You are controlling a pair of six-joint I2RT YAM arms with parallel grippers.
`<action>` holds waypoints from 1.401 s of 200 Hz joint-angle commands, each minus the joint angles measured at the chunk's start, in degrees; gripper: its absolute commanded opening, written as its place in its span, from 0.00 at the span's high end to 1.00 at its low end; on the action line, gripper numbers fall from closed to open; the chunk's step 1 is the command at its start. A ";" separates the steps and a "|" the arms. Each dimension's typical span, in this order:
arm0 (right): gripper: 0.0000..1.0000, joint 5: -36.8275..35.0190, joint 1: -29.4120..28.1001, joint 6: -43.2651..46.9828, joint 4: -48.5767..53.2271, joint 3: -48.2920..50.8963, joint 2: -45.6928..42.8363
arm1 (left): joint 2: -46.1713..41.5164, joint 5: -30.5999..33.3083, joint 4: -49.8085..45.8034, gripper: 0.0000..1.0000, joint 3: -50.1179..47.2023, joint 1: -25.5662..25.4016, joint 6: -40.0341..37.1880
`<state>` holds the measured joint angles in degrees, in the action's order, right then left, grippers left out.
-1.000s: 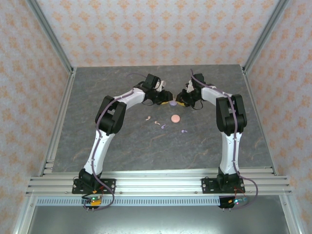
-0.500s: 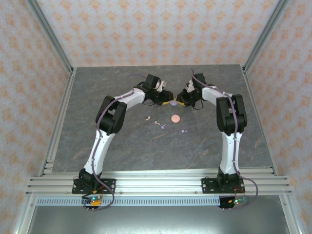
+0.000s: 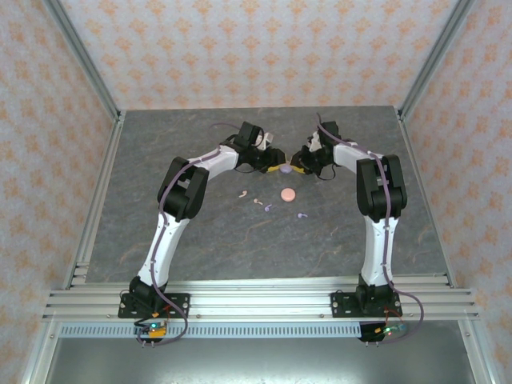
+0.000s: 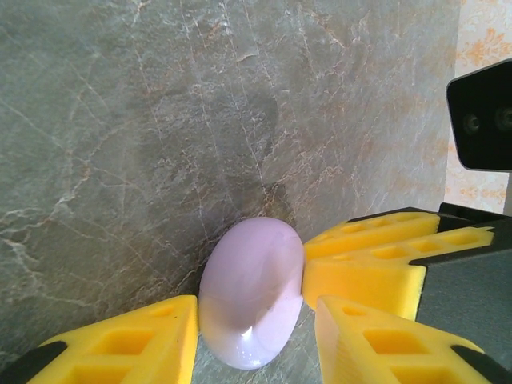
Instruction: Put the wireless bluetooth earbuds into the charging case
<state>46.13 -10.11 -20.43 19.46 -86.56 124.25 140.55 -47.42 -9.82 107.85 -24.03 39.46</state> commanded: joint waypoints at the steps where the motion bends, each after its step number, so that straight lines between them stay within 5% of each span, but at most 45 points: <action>1: 0.79 0.65 -0.09 -0.99 -1.01 0.93 0.89 | 1.67 -1.78 2.44 0.57 -0.77 -1.67 1.26; 113: 0.78 2.25 0.01 -1.51 -1.02 0.86 -0.37 | 0.86 5.15 -4.76 0.64 -1.04 -2.02 -2.60; 138: 0.76 2.64 0.01 -1.28 -0.68 0.61 -0.47 | 0.79 5.27 -4.15 0.75 -1.38 -2.06 -2.28; 280: 0.75 0.19 0.70 -1.00 0.32 1.21 -1.85 | -1.06 4.51 -4.25 0.75 -1.84 -1.97 -3.34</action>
<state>47.11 -9.56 -21.67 19.27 -86.19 124.22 140.75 -43.97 -10.68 107.81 -24.82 37.63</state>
